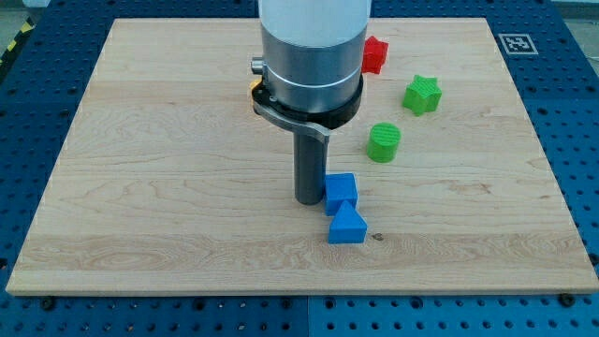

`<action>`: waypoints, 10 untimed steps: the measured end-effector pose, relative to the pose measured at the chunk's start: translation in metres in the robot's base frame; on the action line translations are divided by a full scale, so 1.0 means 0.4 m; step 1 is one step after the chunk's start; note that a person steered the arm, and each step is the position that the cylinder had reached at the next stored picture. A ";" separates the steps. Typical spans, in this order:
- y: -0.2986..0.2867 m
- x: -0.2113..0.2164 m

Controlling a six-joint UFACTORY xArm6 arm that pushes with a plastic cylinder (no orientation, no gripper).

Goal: Place the green circle above the cube

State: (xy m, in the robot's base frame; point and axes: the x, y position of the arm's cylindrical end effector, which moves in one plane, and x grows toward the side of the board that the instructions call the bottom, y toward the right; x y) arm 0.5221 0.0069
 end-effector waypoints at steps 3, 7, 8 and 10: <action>0.061 -0.129; 0.233 -0.079; 0.233 -0.079; 0.322 -0.079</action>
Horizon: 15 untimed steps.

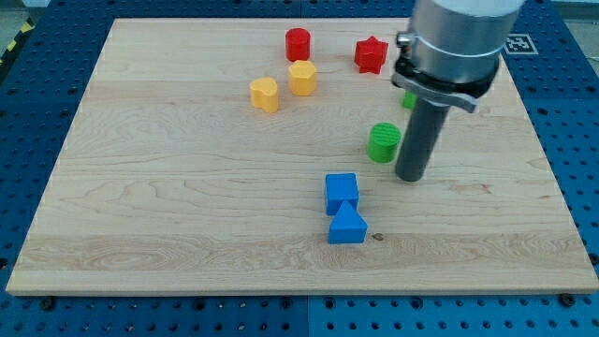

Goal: Place the green circle above the cube

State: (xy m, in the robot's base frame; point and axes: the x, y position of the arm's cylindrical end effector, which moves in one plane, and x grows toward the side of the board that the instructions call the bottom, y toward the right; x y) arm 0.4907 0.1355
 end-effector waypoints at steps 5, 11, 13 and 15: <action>0.011 -0.141; -0.140 -0.134; -0.192 -0.142; -0.187 -0.142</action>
State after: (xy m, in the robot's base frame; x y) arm 0.4338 0.0608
